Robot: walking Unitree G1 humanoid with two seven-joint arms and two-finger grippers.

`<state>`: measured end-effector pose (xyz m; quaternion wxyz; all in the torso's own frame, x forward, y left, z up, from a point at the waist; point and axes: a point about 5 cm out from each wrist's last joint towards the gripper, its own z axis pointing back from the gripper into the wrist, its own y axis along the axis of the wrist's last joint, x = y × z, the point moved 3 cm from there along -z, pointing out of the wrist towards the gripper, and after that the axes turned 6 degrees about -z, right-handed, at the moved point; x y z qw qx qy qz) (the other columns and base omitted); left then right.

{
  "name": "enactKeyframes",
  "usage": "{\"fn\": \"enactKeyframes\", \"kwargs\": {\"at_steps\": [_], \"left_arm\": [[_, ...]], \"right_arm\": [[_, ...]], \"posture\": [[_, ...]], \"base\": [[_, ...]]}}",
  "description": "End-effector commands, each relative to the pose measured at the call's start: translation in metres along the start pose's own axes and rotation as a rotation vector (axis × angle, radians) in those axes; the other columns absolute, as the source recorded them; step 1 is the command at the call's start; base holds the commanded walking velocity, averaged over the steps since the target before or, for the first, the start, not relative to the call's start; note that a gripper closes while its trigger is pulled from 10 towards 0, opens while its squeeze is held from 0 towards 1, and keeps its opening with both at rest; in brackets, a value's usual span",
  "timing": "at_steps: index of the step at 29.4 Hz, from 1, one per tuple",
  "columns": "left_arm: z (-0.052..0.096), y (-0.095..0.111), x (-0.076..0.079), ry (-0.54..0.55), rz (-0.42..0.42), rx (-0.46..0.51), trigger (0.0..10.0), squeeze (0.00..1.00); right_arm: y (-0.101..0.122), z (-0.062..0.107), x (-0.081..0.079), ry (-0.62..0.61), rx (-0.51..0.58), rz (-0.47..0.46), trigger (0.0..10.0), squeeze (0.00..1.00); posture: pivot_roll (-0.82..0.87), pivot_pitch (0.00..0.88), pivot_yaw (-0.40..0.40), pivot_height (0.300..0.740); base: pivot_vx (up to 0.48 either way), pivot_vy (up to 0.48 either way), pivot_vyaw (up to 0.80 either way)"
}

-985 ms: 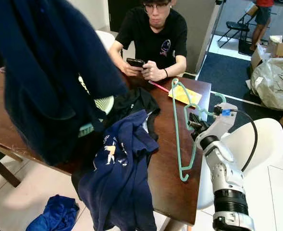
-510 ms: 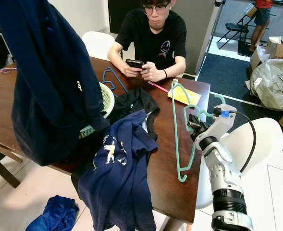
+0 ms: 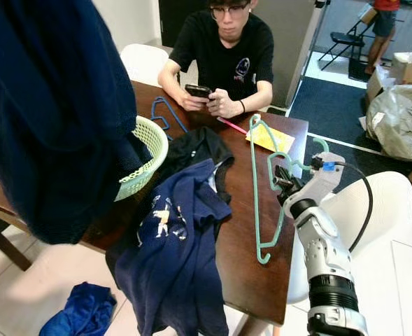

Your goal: Hang hanger

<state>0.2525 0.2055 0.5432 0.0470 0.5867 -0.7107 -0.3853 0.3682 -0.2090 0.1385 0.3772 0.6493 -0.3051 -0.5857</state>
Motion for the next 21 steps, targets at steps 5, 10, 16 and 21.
{"fn": "enactKeyframes", "kwargs": {"at_steps": [5,10,16,21], "left_arm": [[-0.007,-0.011,0.029,-0.091,0.081,0.004,10.0,0.0],[-0.013,-0.007,0.042,-0.145,0.133,0.04,10.0,0.0],[-0.012,-0.004,0.047,-0.164,0.147,0.046,10.0,0.0],[-0.004,0.006,0.033,-0.105,0.068,0.054,10.0,0.0]], "right_arm": [[-0.009,0.003,0.004,-0.021,-0.02,-0.017,10.0,0.0],[-0.009,0.002,0.003,-0.023,-0.011,-0.031,10.0,0.0],[-0.008,0.002,0.003,-0.028,-0.006,-0.037,10.0,0.0],[-0.007,0.003,0.003,-0.03,-0.005,-0.039,10.0,0.0]], "posture": [[0.1,0.0,-0.046,0.74],[0.1,0.0,-0.044,0.74],[0.09,0.0,-0.044,0.74],[0.09,0.0,-0.042,0.74]], "base": [[-0.48,0.0,0.0],[-0.48,0.0,0.0],[-0.48,0.0,0.0],[-0.48,0.0,0.0]]}}
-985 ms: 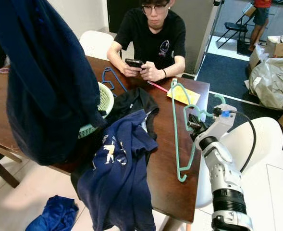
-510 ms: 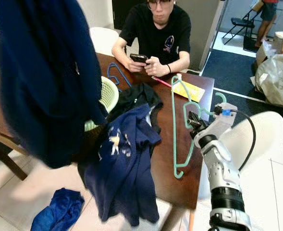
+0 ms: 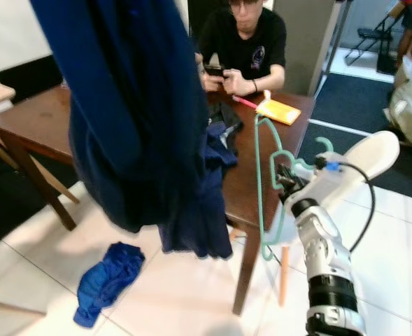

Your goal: Hang hanger

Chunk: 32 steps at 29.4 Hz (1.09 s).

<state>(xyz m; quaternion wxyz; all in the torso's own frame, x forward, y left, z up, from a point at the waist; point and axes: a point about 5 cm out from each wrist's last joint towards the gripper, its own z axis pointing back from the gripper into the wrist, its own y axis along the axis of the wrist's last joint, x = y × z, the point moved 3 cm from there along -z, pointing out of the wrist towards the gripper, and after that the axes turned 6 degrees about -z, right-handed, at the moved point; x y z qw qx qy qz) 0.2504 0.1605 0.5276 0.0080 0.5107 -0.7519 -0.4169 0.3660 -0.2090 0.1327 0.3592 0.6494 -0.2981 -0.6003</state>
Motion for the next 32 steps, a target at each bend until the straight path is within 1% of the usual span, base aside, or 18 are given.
{"fn": "enactKeyframes", "kwargs": {"at_steps": [1,9,11,12,14,15,16,17,19,20,21,22,24,25,27,28,30,32], "left_arm": [[0.01,0.021,-0.013,0.06,-0.062,0.04,10.0,0.0],[0.008,0.007,0.002,0.001,0.039,0.022,10.0,0.0],[0.011,-0.029,0.019,-0.046,0.071,-0.078,10.0,0.0],[0.011,-0.029,0.019,-0.046,0.071,-0.078,10.0,0.0],[0.025,-0.109,0.04,-0.066,0.098,-0.311,10.0,0.0],[0.025,-0.109,0.04,-0.066,0.098,-0.311,10.0,0.0],[0.042,-0.151,0.051,-0.069,0.111,-0.445,10.0,0.0],[0.042,-0.151,0.051,-0.069,0.111,-0.445,10.0,0.0],[0.088,-0.218,0.075,-0.078,0.16,-0.67,10.0,0.0],[0.088,-0.218,0.075,-0.078,0.16,-0.67,10.0,0.0],[0.115,-0.245,0.086,-0.062,0.189,-0.768,10.0,0.0],[0.115,-0.245,0.086,-0.062,0.189,-0.768,10.0,0.0],[0.157,-0.277,0.1,-0.017,0.242,-0.895,10.0,0.0],[0.157,-0.277,0.1,-0.017,0.242,-0.895,10.0,0.0],[0.191,-0.297,0.105,0.069,0.305,-0.973,10.0,0.0],[0.191,-0.297,0.105,0.069,0.305,-0.973,10.0,0.0],[0.211,-0.308,0.108,0.116,0.323,-1.013,10.0,0.0],[0.211,-0.308,0.108,0.116,0.323,-1.013,10.0,0.0]], "right_arm": [[-0.003,0.001,0.001,-0.006,-0.011,0.001,10.0,0.0],[-0.005,0.0,0.002,-0.004,-0.034,0.016,10.0,0.0],[-0.007,-0.001,0.002,-0.003,-0.046,0.033,10.0,0.0],[-0.007,-0.001,0.002,-0.003,-0.046,0.033,10.0,0.0],[-0.007,0.0,0.003,-0.008,-0.052,0.044,10.0,0.0],[-0.007,0.0,0.003,-0.008,-0.052,0.044,10.0,0.0],[-0.007,0.0,0.003,-0.011,-0.053,0.047,10.0,0.0],[-0.007,0.0,0.003,-0.011,-0.053,0.047,10.0,0.0],[-0.007,0.001,0.005,-0.014,-0.054,0.051,10.0,0.0],[-0.007,0.001,0.005,-0.014,-0.054,0.051,10.0,0.0],[-0.006,0.001,0.006,-0.016,-0.056,0.052,10.0,0.0],[-0.006,0.001,0.006,-0.016,-0.056,0.052,10.0,0.0],[-0.006,0.001,0.006,-0.019,-0.06,0.059,10.0,0.0],[-0.006,0.001,0.006,-0.019,-0.06,0.059,10.0,0.0],[-0.006,0.001,0.008,-0.028,-0.07,0.075,10.0,0.0],[-0.006,0.001,0.008,-0.028,-0.07,0.075,10.0,0.0],[-0.005,0.0,0.01,-0.042,-0.078,0.092,10.0,0.0],[-0.005,0.0,0.01,-0.042,-0.078,0.092,10.0,0.0]], "posture": [[0.1,0.0,-0.043,0.74],[0.09,0.0,-0.045,0.74],[0.09,0.0,-0.044,0.74],[0.09,0.0,-0.044,0.74],[0.07,0.0,-0.039,0.74],[0.07,0.0,-0.039,0.74],[0.07,0.0,-0.037,0.74],[0.07,0.0,-0.037,0.74],[0.07,0.0,-0.039,0.74],[0.07,0.0,-0.039,0.74],[0.06,0.0,-0.041,0.74],[0.06,0.0,-0.041,0.74],[0.06,0.0,-0.042,0.74],[0.06,0.0,-0.042,0.74],[0.05,0.0,-0.043,0.74],[0.05,0.0,-0.043,0.74],[0.05,0.0,-0.042,0.74],[0.05,0.0,-0.042,0.74]], "base": [[-0.48,0.0,0.0],[-0.445,0.0,-0.2],[0.0,0.0,-0.8],[0.0,0.0,-0.8],[0.0,0.0,-0.8],[0.0,0.0,-0.8],[0.0,0.0,-0.8],[0.0,0.0,-0.8],[0.0,0.0,-0.8],[0.0,0.0,-0.8],[0.0,0.0,-0.8],[0.0,0.0,-0.8],[0.0,0.0,-0.8],[0.0,0.0,-0.8],[0.0,0.0,-0.8],[0.0,0.0,-0.8],[0.0,0.0,-0.8],[0.0,0.0,-0.8]]}}
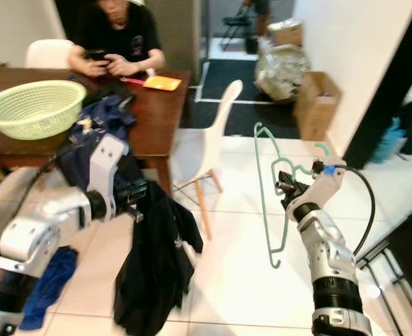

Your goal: Hang hanger

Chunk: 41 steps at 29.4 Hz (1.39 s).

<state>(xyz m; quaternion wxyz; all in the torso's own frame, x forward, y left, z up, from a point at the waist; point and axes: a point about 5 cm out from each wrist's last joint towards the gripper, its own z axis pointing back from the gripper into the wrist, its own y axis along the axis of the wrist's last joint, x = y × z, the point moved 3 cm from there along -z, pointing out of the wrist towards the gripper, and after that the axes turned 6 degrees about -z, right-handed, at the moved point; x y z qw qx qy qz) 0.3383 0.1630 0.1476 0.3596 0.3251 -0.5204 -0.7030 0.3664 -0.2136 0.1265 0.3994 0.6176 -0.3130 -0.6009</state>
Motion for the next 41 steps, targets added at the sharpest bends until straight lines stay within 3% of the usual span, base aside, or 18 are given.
{"fn": "enactKeyframes", "kwargs": {"at_steps": [1,2,4,5,8,10,14,18,25,33,35,36,37,38,39,41], "left_arm": [[0.001,-0.007,-0.006,0.042,-0.008,0.011,10.0,0.0],[0.0,-0.024,-0.005,0.052,0.001,-0.022,10.0,0.0],[-0.002,-0.029,-0.002,0.048,0.042,-0.002,10.0,0.0],[-0.002,-0.029,-0.002,0.048,0.042,-0.002,10.0,0.0],[-0.007,-0.031,-0.008,0.059,0.175,0.061,10.0,0.0],[-0.008,-0.032,-0.008,0.051,0.197,0.065,10.0,0.0],[-0.012,-0.032,-0.002,-0.048,0.271,0.074,10.0,0.0],[-0.015,-0.034,0.003,-0.103,0.282,0.069,10.0,0.0],[-0.019,-0.035,0.005,-0.156,0.312,0.08,10.0,0.0],[-0.018,-0.033,0.003,-0.163,0.305,0.111,10.0,0.0],[-0.013,-0.027,-0.004,-0.133,0.261,0.155,10.0,0.0],[-0.011,-0.02,-0.01,-0.083,0.181,0.17,10.0,0.0],[-0.011,-0.02,-0.01,-0.083,0.181,0.17,10.0,0.0],[-0.01,-0.016,-0.014,-0.049,0.124,0.178,10.0,0.0],[-0.009,0.001,-0.02,-0.017,0.1,0.233,10.0,0.0],[-0.007,0.02,-0.026,0.005,0.099,0.298,10.0,0.0]], "right_arm": [[-0.003,-0.002,0.002,-0.02,-0.024,0.012,10.0,0.0],[-0.003,-0.004,0.002,-0.024,-0.032,0.027,10.0,0.0],[-0.004,-0.006,0.003,-0.034,-0.048,0.058,10.0,0.0],[-0.004,-0.006,0.003,-0.034,-0.048,0.058,10.0,0.0],[-0.005,-0.014,0.002,-0.052,-0.089,0.127,10.0,0.0],[-0.005,-0.015,0.002,-0.054,-0.093,0.13,10.0,0.0],[-0.01,-0.021,-0.004,-0.035,-0.146,0.206,10.0,0.0],[-0.015,-0.024,-0.008,-0.015,-0.181,0.236,10.0,0.0],[-0.021,-0.026,-0.012,0.023,-0.233,0.206,10.0,0.0],[-0.023,-0.027,-0.015,0.049,-0.251,0.212,10.0,0.0],[-0.022,-0.027,-0.021,0.099,-0.256,0.233,10.0,0.0],[-0.018,-0.025,-0.024,0.126,-0.243,0.22,10.0,0.0],[-0.018,-0.025,-0.024,0.126,-0.243,0.22,10.0,0.0],[-0.016,-0.024,-0.027,0.142,-0.233,0.209,10.0,0.0],[-0.013,-0.023,-0.028,0.155,-0.219,0.192,10.0,0.0],[-0.01,-0.022,-0.029,0.165,-0.207,0.177,10.0,0.0]], "posture": [[0.05,0.0,-0.042,0.74],[0.05,0.0,-0.042,0.74],[0.04,0.0,-0.046,0.74],[0.04,0.0,-0.046,0.74],[0.05,0.0,-0.053,0.74],[0.05,0.0,-0.053,0.74],[0.05,0.0,-0.059,0.74],[0.04,0.0,-0.059,0.74],[0.04,0.0,-0.054,0.74],[0.03,0.0,-0.042,0.74],[0.01,0.0,-0.033,0.74],[0.01,0.0,-0.028,0.74],[0.01,0.0,-0.028,0.74],[0.01,0.0,-0.026,0.74],[0.01,0.0,-0.021,0.74],[0.01,0.0,-0.02,0.74]], "base": [[0.0,0.0,-0.8],[0.0,0.0,-0.8],[0.0,0.0,-0.8],[0.0,0.0,-0.8],[0.0,0.0,-0.8],[0.0,0.0,-0.8],[0.0,0.0,-0.8],[0.0,0.0,-0.8],[0.0,0.0,-0.8],[0.0,0.0,-0.8],[0.0,0.0,-0.8],[0.0,0.0,-0.8],[0.0,0.0,-0.8],[0.0,0.0,-0.8],[0.0,0.0,-0.8],[0.0,0.0,-0.8]]}}
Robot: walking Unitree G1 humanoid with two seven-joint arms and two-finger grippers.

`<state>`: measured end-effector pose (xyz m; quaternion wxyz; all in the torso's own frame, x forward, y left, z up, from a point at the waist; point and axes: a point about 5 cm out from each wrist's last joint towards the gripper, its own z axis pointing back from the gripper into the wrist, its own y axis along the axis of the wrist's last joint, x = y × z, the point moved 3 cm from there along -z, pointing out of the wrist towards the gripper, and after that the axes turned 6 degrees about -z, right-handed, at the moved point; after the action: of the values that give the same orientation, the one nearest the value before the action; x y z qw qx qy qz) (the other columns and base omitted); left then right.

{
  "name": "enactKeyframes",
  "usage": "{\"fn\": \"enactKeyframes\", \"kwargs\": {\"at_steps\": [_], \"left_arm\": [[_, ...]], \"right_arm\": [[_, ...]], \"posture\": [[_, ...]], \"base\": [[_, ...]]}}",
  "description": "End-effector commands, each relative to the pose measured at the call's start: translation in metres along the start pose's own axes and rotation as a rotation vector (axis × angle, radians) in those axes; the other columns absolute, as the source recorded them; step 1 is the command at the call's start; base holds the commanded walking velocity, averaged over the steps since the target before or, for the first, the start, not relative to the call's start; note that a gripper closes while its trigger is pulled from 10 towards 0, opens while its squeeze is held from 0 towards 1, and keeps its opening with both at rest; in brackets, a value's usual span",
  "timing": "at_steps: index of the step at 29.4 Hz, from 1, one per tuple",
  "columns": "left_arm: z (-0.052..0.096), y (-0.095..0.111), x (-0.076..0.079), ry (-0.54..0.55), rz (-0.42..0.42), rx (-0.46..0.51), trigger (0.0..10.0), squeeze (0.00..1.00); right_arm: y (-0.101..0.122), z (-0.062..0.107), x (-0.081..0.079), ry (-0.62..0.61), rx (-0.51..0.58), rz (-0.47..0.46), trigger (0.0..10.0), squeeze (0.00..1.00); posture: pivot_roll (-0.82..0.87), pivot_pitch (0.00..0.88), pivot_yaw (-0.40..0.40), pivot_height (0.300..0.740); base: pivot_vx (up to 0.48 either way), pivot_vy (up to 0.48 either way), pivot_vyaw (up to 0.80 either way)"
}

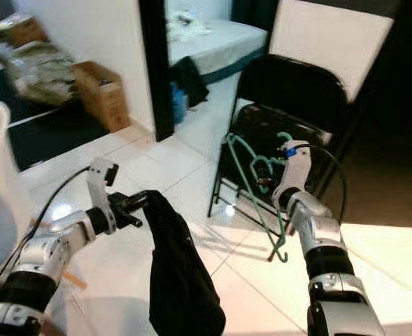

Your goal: Hang hanger

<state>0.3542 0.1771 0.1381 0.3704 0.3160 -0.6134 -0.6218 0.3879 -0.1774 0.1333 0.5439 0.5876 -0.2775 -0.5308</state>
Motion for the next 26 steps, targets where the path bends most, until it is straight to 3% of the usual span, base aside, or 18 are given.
{"fn": "enactKeyframes", "kwargs": {"at_steps": [1,2,5,6,7,9,11,12,14,15,16,17,18,19,22,26], "left_arm": [[-0.005,0.041,-0.002,0.008,-0.047,0.132,10.0,0.0],[-0.01,0.062,0.004,-0.031,-0.06,0.191,10.0,0.0],[-0.012,0.077,0.008,-0.061,-0.07,0.233,10.0,0.0],[-0.017,0.085,0.021,-0.13,-0.103,0.243,10.0,0.0],[-0.022,0.082,0.032,-0.183,-0.139,0.223,10.0,0.0],[-0.024,0.077,0.039,-0.213,-0.162,0.203,10.0,0.0],[-0.027,0.055,0.041,-0.215,-0.172,0.135,10.0,0.0],[-0.025,0.04,0.037,-0.19,-0.13,0.108,10.0,0.0],[-0.024,0.03,0.034,-0.172,-0.099,0.092,10.0,0.0],[-0.02,0.018,0.026,-0.127,-0.022,0.083,10.0,0.0],[-0.012,-0.004,0.011,-0.042,0.107,0.069,10.0,0.0],[-0.008,-0.013,0.006,-0.006,0.158,0.061,10.0,0.0],[-0.008,-0.013,0.006,-0.006,0.158,0.061,10.0,0.0],[-0.005,-0.007,-0.006,0.063,0.236,0.114,10.0,0.0],[-0.004,0.008,-0.012,0.082,0.269,0.189,10.0,0.0],[-0.011,0.001,-0.008,0.074,0.27,0.162,10.0,0.0]], "right_arm": [[0.0,0.004,0.003,-0.001,0.003,-0.033,10.0,0.0],[0.001,0.004,0.003,-0.013,0.013,-0.036,10.0,0.0],[0.002,0.003,0.003,-0.021,0.021,-0.039,10.0,0.0],[0.0,0.002,0.002,-0.029,0.021,-0.042,10.0,0.0],[-0.005,0.002,0.0,-0.031,0.01,-0.046,10.0,0.0],[-0.009,0.001,-0.002,-0.031,0.001,-0.048,10.0,0.0],[-0.025,0.002,-0.007,-0.027,-0.053,-0.011,10.0,0.0],[-0.028,0.002,-0.008,-0.017,-0.062,-0.001,10.0,0.0],[-0.028,0.002,-0.009,-0.01,-0.065,0.003,10.0,0.0],[-0.028,0.001,-0.008,-0.011,-0.068,-0.01,10.0,0.0],[-0.028,0.001,-0.005,-0.015,-0.074,-0.034,10.0,0.0],[-0.028,0.001,-0.004,-0.017,-0.075,-0.044,10.0,0.0],[-0.028,0.001,-0.004,-0.017,-0.075,-0.044,10.0,0.0],[-0.027,0.001,-0.002,-0.018,-0.078,-0.05,10.0,0.0],[-0.027,0.0,-0.001,-0.018,-0.08,-0.054,10.0,0.0],[-0.028,-0.002,-0.003,-0.011,-0.084,-0.051,10.0,0.0]], "posture": [[0.01,0.0,-0.02,0.74],[0.01,0.0,-0.018,0.74],[0.01,0.0,-0.018,0.74],[0.01,0.0,-0.011,0.74],[0.0,0.0,-0.009,0.74],[0.0,0.0,-0.009,0.74],[0.0,0.0,-0.009,0.74],[-0.01,0.0,-0.012,0.74],[-0.01,0.0,-0.012,0.74],[-0.01,0.0,-0.016,0.74],[-0.01,0.0,-0.02,0.74],[-0.01,0.0,-0.02,0.74],[-0.01,0.0,-0.02,0.74],[0.0,0.0,-0.032,0.74],[0.01,0.0,-0.037,0.74],[0.0,0.0,-0.034,0.74]], "base": [[0.0,0.0,-0.8],[0.0,0.0,-0.8],[0.0,0.0,-0.8],[0.0,0.0,-0.8],[0.0,0.0,-0.8],[0.0,0.0,-0.8],[0.0,0.0,-0.8],[0.0,0.0,-0.8],[0.0,0.0,-0.8],[0.0,0.0,-0.8],[0.0,0.0,-0.8],[0.0,0.0,-0.8],[0.0,0.0,-0.8],[0.0,0.0,-0.8],[0.0,0.0,-0.8],[0.0,0.0,-0.8]]}}
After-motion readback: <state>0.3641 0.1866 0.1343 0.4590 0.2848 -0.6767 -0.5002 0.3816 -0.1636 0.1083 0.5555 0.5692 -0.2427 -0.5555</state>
